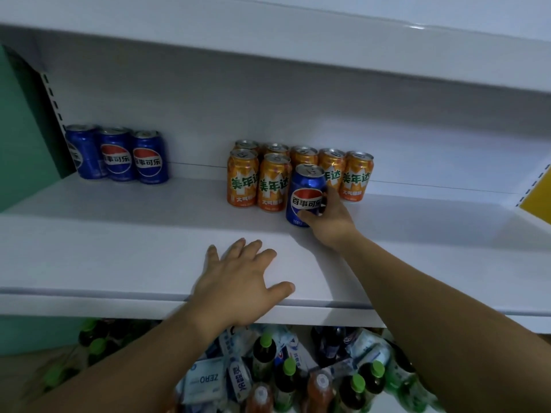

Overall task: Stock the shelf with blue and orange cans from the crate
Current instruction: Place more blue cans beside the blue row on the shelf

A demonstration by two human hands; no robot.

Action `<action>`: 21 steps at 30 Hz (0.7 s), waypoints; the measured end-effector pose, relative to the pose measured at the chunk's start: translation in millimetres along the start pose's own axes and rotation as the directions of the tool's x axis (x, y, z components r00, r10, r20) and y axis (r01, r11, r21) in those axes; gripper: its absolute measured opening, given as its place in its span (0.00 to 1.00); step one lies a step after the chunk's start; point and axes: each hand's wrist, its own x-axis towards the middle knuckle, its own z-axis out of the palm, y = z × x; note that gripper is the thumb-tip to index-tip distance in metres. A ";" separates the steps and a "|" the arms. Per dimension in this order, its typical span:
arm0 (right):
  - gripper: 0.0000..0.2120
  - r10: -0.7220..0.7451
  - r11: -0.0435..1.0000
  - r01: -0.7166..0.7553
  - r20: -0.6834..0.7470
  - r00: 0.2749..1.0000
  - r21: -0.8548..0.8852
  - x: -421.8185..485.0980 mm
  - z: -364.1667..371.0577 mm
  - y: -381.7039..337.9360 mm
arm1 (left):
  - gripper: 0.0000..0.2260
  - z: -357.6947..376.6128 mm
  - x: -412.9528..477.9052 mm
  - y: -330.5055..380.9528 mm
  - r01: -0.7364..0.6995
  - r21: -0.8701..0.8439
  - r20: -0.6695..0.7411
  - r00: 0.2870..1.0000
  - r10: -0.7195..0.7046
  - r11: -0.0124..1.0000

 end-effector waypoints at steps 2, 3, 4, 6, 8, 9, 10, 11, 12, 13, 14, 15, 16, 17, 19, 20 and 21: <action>0.35 -0.004 1.000 0.004 -0.002 1.000 0.011 -2.9 -1.4 0.3 | 0.32 0.6 0.3 -0.5 0.002 0.003 0.005 1.000 -0.002 1.000; 0.35 -0.014 0.999 0.014 -0.006 1.000 0.031 -6.5 -2.0 -0.4 | 0.32 0.9 0.6 -0.7 0.004 0.006 0.008 1.000 -0.004 1.000; 0.35 -0.025 0.998 0.026 -0.007 1.000 0.054 -10.9 -2.1 -1.0 | 0.32 0.9 1.1 -0.8 0.005 0.007 0.010 1.000 -0.005 1.000; 0.33 -0.042 0.995 0.041 0.010 0.999 0.094 -20.8 -0.7 -3.6 | 0.32 -0.3 1.8 -0.5 0.010 0.007 0.013 1.000 -0.010 1.000; 0.31 -0.048 0.994 0.044 0.042 0.998 0.104 -29.7 3.1 -8.5 | 0.33 -2.8 2.0 0.0 0.010 -0.001 0.025 1.000 -0.010 1.000; 0.30 -0.052 0.994 0.047 0.057 0.997 0.098 -34.1 5.6 -11.6 | 0.33 -4.1 1.1 0.0 0.007 -0.009 0.038 0.999 -0.007 1.000; 0.30 -0.062 0.995 0.056 0.070 0.996 0.087 -38.1 7.8 -15.6 | 0.33 -5.4 0.1 -0.4 0.000 -0.016 0.052 0.999 0.001 1.000; 0.30 -0.079 0.994 0.073 0.079 0.994 0.077 -41.4 10.8 -20.2 | 0.33 -7.0 -1.4 -1.9 -0.009 -0.021 0.063 0.998 0.011 1.000; 0.29 -0.096 0.994 0.090 0.091 0.991 0.068 -44.6 14.4 -25.6 | 0.33 -9.1 -3.8 -4.8 -0.017 -0.022 0.072 0.997 0.019 1.000; 0.29 -0.111 0.993 0.105 0.105 0.988 0.059 -47.2 19.1 -31.1 | 0.34 -11.0 -6.5 -9.7 -0.018 -0.019 0.079 0.997 0.020 1.000; 0.29 -0.121 0.992 0.117 0.116 0.986 0.048 -49.0 24.5 -36.4 | 0.34 -13.5 -9.9 -16.8 -0.011 -0.011 0.085 0.996 0.012 1.000; 0.29 -0.128 0.992 0.124 0.125 0.984 0.039 -49.5 31.0 -41.5 | 0.34 -16.2 -13.1 -26.3 0.002 0.001 0.091 0.996 -0.002 1.000; 0.30 -0.128 0.992 0.124 0.135 0.982 0.035 -50.4 37.8 -46.5 | 0.34 -18.8 -17.1 -38.1 0.023 0.013 0.096 0.995 -0.024 1.000; 0.31 -0.124 0.992 0.119 0.149 0.981 0.039 -51.1 45.1 -51.3 | 0.34 -21.5 -21.7 -52.4 0.050 0.023 0.098 0.994 -0.052 0.998; 0.31 -0.120 0.992 0.111 0.181 0.976 0.059 -51.7 59.8 -62.3 | 0.34 -26.6 -31.6 -86.7 0.121 0.021 0.095 0.988 -0.122 0.992; 0.31 -0.121 0.992 0.109 0.197 0.973 0.070 -51.5 67.3 -67.8 | 0.34 -28.8 -36.9 -105.5 0.156 0.013 0.096 0.983 -0.157 0.988; 0.31 -0.121 0.991 0.107 0.208 0.970 0.078 -50.5 75.2 -73.1 | 0.34 -31.7 -42.5 -123.3 0.189 0.003 0.098 0.977 -0.188 0.982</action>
